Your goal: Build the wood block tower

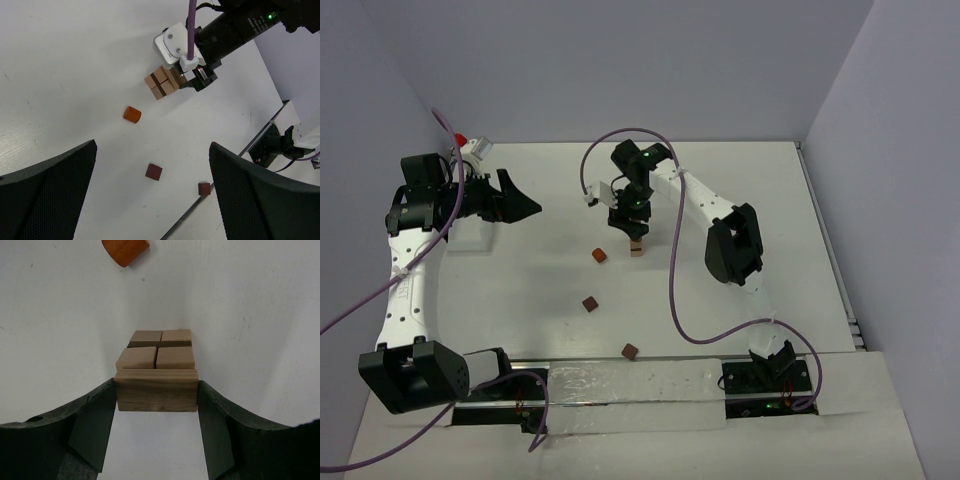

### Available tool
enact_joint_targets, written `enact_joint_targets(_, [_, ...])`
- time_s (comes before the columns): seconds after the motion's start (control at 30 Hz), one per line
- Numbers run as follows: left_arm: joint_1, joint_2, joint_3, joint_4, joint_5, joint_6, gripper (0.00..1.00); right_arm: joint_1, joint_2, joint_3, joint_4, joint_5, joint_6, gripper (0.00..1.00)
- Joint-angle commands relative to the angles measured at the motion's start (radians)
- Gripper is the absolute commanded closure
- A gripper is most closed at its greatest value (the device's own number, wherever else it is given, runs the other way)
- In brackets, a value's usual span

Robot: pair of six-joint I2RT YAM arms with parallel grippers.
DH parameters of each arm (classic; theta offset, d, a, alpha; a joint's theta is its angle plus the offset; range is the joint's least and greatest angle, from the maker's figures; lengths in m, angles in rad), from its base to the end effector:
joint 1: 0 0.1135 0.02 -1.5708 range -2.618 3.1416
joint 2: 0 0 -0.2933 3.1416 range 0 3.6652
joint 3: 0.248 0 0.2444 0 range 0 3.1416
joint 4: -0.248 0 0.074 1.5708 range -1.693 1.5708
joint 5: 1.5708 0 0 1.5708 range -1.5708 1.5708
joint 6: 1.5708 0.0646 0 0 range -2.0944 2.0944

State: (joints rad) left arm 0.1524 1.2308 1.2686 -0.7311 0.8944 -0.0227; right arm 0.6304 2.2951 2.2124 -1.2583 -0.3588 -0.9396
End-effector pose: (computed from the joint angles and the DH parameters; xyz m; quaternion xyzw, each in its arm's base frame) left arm 0.2495 -0.0126 0.3858 0.1116 0.8292 -0.3658 0.4076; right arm 0.3793 0.3048 0.2424 -0.7054 0.6770 0.1578 0.1388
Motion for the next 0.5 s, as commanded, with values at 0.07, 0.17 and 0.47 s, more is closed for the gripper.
enact_joint_targets(0.07, [0.006,-0.016,0.008,0.025,0.026,-0.001,0.01,0.008,0.008,0.046,-0.025,-0.010,0.004,0.45])
enact_joint_targets(0.17, [0.004,-0.017,0.008,0.025,0.024,0.000,0.01,0.008,0.009,0.046,-0.026,-0.008,0.004,0.44])
enact_joint_targets(0.47, [0.004,-0.017,0.006,0.025,0.023,0.000,0.01,0.011,0.007,0.043,-0.021,-0.009,0.008,0.19])
